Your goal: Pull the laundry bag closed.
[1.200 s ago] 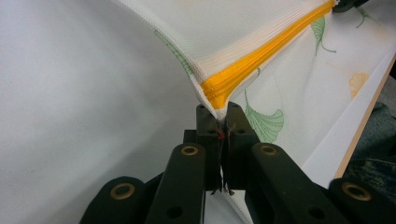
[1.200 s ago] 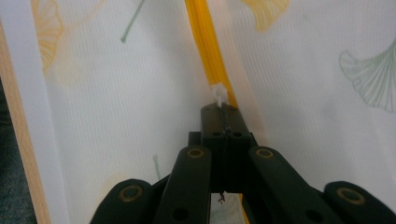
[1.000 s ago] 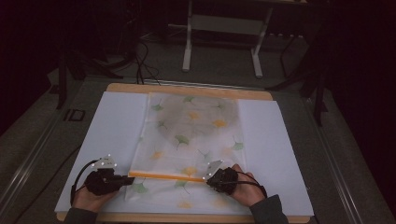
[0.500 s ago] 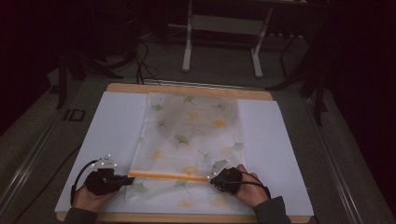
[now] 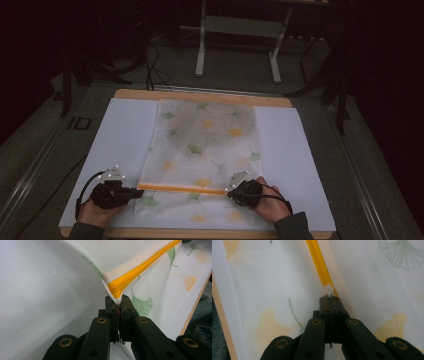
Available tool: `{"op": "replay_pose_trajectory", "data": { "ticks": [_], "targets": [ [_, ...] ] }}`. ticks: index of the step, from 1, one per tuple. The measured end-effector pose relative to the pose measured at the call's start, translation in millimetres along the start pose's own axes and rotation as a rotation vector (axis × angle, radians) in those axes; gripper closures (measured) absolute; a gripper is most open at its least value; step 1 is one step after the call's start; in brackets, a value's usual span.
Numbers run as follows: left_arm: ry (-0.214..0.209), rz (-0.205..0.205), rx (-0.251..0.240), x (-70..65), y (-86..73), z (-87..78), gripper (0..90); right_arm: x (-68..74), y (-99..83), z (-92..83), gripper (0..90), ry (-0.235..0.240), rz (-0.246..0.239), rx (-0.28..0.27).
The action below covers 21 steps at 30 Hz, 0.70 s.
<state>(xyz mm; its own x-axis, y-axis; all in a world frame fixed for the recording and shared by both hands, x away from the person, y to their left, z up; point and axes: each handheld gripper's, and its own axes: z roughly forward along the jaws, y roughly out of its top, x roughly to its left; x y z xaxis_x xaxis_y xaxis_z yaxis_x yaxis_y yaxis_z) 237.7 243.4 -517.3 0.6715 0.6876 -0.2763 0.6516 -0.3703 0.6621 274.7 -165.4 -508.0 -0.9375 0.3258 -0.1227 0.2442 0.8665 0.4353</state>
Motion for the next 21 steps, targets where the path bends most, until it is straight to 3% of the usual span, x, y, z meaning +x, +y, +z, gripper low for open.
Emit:
{"op": "replay_pose_trajectory", "data": {
  "ticks": [21],
  "targets": [
    [0.001,0.001,-0.002,-0.1,0.0,-0.5,87.8,-5.1,-10.1,-6.8,90.0,0.005,0.019,0.000]
  ]
}}
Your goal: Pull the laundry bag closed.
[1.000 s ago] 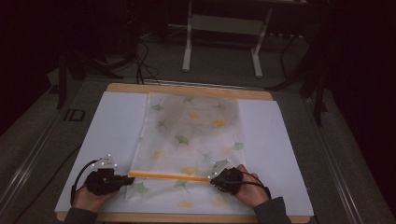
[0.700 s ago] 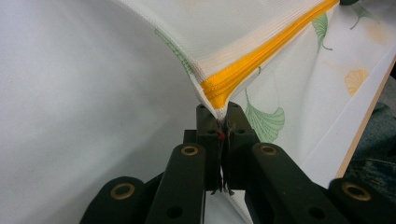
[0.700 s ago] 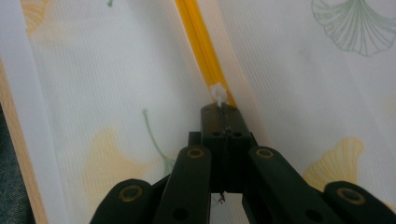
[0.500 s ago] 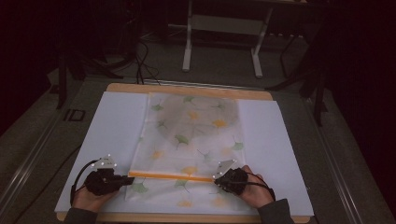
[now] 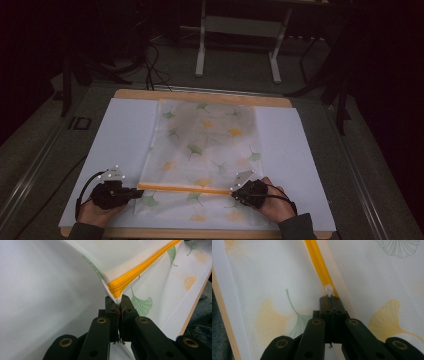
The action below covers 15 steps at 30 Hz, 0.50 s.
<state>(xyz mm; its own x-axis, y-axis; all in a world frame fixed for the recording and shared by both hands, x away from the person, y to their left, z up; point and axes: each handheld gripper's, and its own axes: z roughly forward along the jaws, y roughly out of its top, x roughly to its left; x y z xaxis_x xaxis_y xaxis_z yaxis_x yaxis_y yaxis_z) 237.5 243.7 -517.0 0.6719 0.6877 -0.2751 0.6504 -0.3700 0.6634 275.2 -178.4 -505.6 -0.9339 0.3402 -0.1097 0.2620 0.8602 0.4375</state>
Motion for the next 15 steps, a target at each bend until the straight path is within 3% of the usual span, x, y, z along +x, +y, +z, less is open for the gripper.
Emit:
{"op": "replay_pose_trajectory", "data": {
  "ticks": [15],
  "targets": [
    [0.002,-0.002,-0.002,0.9,-0.7,-0.2,87.8,-6.8,-16.7,-10.9,90.0,-0.012,0.021,0.045]
  ]
}}
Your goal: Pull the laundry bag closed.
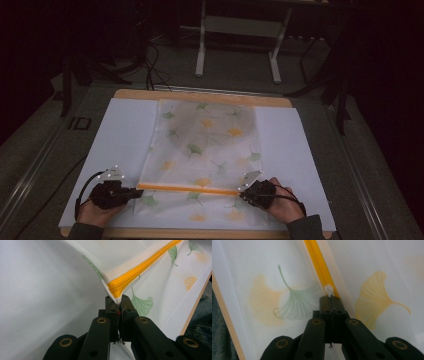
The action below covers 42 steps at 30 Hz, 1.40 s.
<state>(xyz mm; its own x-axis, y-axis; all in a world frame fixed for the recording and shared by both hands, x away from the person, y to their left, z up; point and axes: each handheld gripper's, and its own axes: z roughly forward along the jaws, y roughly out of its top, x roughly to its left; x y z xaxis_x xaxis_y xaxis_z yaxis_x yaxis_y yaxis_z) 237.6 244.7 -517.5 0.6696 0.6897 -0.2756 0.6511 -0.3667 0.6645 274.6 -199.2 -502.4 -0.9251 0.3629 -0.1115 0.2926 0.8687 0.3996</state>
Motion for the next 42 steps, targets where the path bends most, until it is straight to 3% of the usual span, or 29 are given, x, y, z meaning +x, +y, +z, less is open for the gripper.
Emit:
{"op": "replay_pose_trajectory", "data": {
  "ticks": [19,29,36,42],
  "targets": [
    [0.001,-0.003,0.001,0.3,-0.1,0.0,87.8,-10.2,-25.9,-14.1,90.0,-0.010,0.042,0.054],
    [-0.010,0.004,0.007,0.1,0.3,0.7,87.9,-20.9,-42.8,-22.7,90.0,0.012,0.069,0.099],
    [-0.014,0.009,0.020,-1.4,0.5,3.1,87.9,-26.3,-43.2,-25.2,90.0,-0.003,0.077,0.099],
    [-0.013,0.012,0.037,-2.3,-0.5,3.9,86.7,-26.9,-42.7,-23.6,87.4,0.013,0.088,0.106]
  ]
}}
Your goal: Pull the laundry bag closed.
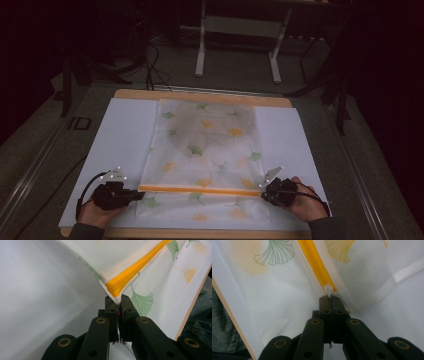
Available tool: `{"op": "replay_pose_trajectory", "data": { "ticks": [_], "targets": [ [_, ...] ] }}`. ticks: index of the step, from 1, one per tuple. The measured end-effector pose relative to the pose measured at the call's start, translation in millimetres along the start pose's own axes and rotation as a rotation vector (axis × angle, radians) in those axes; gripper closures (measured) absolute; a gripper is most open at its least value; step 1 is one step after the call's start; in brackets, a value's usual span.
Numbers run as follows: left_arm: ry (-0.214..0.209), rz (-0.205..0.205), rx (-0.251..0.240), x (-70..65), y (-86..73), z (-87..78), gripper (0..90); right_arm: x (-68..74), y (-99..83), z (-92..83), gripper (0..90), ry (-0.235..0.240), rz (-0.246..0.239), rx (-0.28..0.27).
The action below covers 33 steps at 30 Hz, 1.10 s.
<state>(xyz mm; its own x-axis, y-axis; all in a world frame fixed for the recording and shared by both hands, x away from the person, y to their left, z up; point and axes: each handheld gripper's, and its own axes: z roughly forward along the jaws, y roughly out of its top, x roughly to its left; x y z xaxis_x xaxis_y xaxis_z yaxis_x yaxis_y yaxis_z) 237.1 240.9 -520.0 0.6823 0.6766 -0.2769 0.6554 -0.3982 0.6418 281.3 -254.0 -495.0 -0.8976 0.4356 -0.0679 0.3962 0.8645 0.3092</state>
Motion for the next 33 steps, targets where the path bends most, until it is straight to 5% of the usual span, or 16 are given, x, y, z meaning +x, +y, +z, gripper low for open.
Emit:
{"op": "replay_pose_trajectory", "data": {
  "ticks": [6,13,15,20,27,33],
  "targets": [
    [-0.001,-0.011,0.004,2.4,-2.9,-1.9,81.0,-1.1,-4.8,2.4,79.9,0.015,0.013,-0.003],
    [0.045,-0.030,-0.042,7.1,-6.1,-11.4,73.3,-9.3,-10.2,-6.0,72.7,-0.034,0.062,-0.028],
    [0.063,-0.040,-0.067,9.2,-6.9,-14.6,69.9,-12.0,-12.1,-9.6,70.7,-0.062,0.083,-0.071],
    [0.135,-0.049,-0.115,11.2,-8.3,-19.1,64.2,-17.0,-15.7,-14.8,65.0,-0.074,0.141,-0.175],
    [0.248,-0.060,-0.121,12.7,-8.8,-14.9,59.1,-20.5,-16.9,-11.4,57.0,-0.132,0.233,-0.268],
    [0.393,-0.089,-0.119,18.0,-8.5,-8.4,50.3,-21.8,-25.7,-7.3,55.2,-0.198,0.350,-0.388]
  ]
}}
